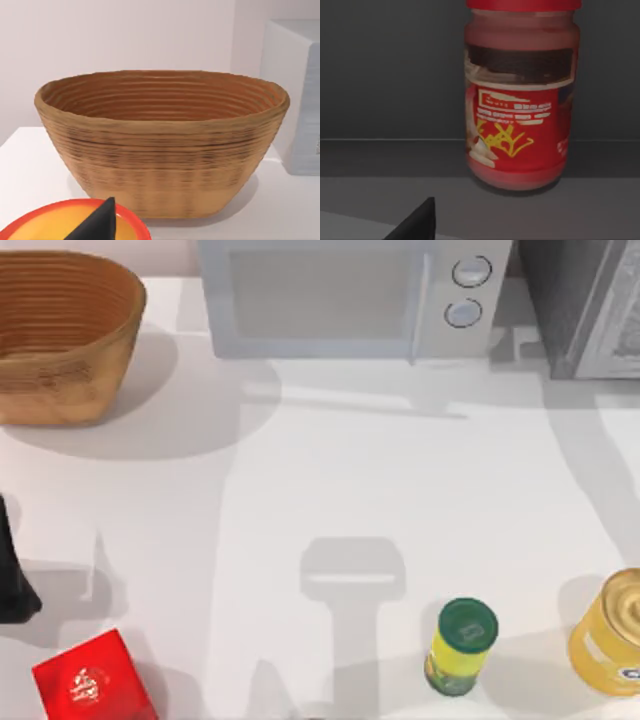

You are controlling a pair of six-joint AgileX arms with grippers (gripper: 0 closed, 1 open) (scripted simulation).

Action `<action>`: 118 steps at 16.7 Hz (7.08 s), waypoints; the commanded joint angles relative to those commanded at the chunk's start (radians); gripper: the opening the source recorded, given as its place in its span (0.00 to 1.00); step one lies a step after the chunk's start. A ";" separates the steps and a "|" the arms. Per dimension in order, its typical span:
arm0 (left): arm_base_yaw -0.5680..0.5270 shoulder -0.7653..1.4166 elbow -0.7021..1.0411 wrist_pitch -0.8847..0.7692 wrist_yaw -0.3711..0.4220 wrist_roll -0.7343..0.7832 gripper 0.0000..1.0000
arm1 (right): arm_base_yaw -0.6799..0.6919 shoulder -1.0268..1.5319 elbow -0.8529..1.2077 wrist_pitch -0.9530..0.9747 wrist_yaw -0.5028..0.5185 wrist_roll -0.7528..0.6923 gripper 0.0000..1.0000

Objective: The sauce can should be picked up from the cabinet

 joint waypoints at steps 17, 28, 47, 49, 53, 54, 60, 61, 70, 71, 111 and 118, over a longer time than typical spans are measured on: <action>0.000 0.000 0.000 0.000 0.000 0.000 1.00 | -0.020 0.199 0.178 0.020 -0.008 0.003 1.00; 0.000 0.000 0.000 0.000 0.000 0.000 1.00 | -0.030 0.315 0.278 0.034 -0.015 0.006 1.00; 0.000 0.000 0.000 0.000 0.000 0.000 1.00 | -0.059 0.588 0.624 -0.038 -0.040 0.005 0.85; 0.000 0.000 0.000 0.000 0.000 0.000 1.00 | -0.059 0.588 0.624 -0.038 -0.040 0.005 0.70; 0.000 0.000 0.000 0.000 0.000 0.000 1.00 | -0.059 0.588 0.624 -0.038 -0.040 0.005 0.40; 0.000 0.000 0.000 0.000 0.000 0.000 1.00 | -0.059 0.588 0.624 -0.038 -0.040 0.005 0.32; 0.000 0.000 0.000 0.000 0.000 0.000 1.00 | -0.059 0.588 0.624 -0.038 -0.040 0.005 0.00; 0.000 0.000 0.000 0.000 0.000 0.000 1.00 | -0.059 0.588 0.624 -0.038 -0.040 0.005 0.00; 0.000 0.000 0.000 0.000 0.000 0.000 1.00 | -0.047 0.548 0.601 -0.064 -0.026 0.006 0.00; 0.000 0.000 0.000 0.000 0.000 0.000 1.00 | -0.037 0.513 0.585 -0.084 -0.016 0.006 0.00; 0.000 0.000 0.000 0.000 0.000 0.000 1.00 | -0.177 -1.282 -1.695 0.387 -0.187 -0.016 0.00; 0.000 0.000 0.000 0.000 0.000 0.000 1.00 | -0.182 -1.322 -1.742 0.415 -0.196 -0.014 0.00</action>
